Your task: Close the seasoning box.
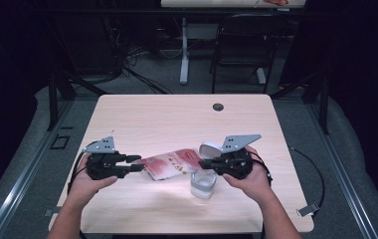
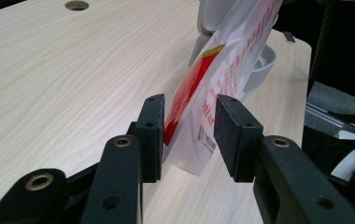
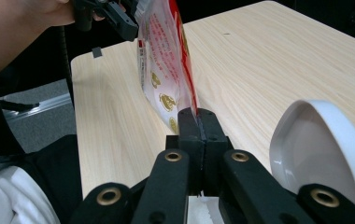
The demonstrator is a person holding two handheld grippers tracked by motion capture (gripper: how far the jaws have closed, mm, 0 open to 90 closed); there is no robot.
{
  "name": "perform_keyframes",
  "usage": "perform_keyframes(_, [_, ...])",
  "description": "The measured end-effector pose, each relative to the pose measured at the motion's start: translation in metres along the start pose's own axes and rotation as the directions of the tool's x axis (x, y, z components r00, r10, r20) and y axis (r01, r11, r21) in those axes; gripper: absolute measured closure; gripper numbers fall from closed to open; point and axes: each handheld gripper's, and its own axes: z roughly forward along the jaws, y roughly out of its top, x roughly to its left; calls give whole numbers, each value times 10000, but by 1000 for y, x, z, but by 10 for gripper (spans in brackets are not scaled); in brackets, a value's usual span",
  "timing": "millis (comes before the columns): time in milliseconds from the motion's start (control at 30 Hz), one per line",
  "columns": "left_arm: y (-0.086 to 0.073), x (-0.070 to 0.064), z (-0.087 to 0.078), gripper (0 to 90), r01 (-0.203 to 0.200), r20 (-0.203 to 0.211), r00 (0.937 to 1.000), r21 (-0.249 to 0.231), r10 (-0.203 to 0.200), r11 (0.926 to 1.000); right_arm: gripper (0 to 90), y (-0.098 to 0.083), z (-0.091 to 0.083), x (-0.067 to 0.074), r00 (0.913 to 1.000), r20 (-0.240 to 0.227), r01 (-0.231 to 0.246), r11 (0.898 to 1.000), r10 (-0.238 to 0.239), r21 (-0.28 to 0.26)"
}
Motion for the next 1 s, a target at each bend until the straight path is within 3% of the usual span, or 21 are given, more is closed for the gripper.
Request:
perform_keyframes(167, [-1,2,0,652,64,-90,9999,33,-64,10000,900,6,3,1,9999,111,89,9999,-90,78])
perform_keyframes(467, [-3,3,2,778,-9,-184,9998,285,15,9996,900,12,7,-2,10000,-39,-35,9998,34,-191])
perform_keyframes(600, [-4,4,4,786,-10,-250,9997,427,21,9991,900,13,9,-4,9998,-126,-171,9990,166,-403])
perform_keyframes(767, [-8,7,5,779,262,-191,9995,335,-255,9991,900,14,12,-6,9994,-148,-315,9976,306,-621])
perform_keyframes(1000, [-8,7,5,779,220,-193,9996,378,-213,9990,900,22,12,-3,9999,59,-86,9981,89,-609])
